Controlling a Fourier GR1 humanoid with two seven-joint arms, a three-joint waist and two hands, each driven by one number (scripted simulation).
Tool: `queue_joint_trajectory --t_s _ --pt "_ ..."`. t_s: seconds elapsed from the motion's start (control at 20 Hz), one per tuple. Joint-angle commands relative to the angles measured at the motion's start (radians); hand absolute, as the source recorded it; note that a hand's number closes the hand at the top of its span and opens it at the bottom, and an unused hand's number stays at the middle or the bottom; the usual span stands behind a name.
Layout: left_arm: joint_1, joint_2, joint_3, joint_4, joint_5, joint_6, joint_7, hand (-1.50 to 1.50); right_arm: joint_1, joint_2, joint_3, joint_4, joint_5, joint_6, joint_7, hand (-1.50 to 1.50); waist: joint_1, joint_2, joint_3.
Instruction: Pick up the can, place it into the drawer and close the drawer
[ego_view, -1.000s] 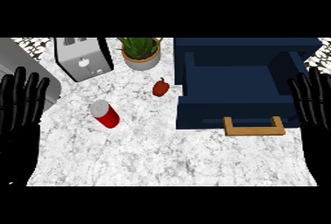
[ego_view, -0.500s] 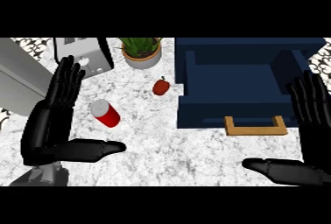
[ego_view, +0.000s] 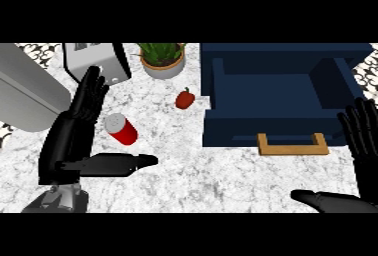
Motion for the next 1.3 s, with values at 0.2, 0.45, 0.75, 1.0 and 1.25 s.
queue_joint_trajectory --t_s 0.2,0.45,0.75,1.0,1.25 --pt "0.016 -0.021 0.005 -0.011 -0.017 0.047 0.043 -1.5 0.11 0.029 0.004 -0.011 0.002 0.047 -0.086 -1.5 0.002 0.0 0.0" --pt "-0.018 0.009 0.085 0.035 0.038 0.022 0.04 -1.5 0.145 0.016 -0.045 -0.058 -0.055 0.085 -0.062 -1.5 0.0 0.0 0.0" --pt "0.031 -0.014 0.079 0.136 0.032 0.03 -0.083 -1.5 0.202 0.004 -0.093 -0.011 -0.08 0.155 -0.162 -1.5 -0.002 0.0 0.0" --pt "-0.049 0.003 0.139 0.251 0.069 0.02 -0.135 -1.5 0.192 0.068 -0.035 -0.031 0.019 0.097 -0.154 -1.5 -0.001 0.001 0.0" --pt "0.063 0.0 0.141 0.356 0.079 -0.013 -0.338 -1.5 0.131 0.026 -0.1 0.032 -0.041 0.134 -0.151 -1.5 0.001 0.001 -0.001"
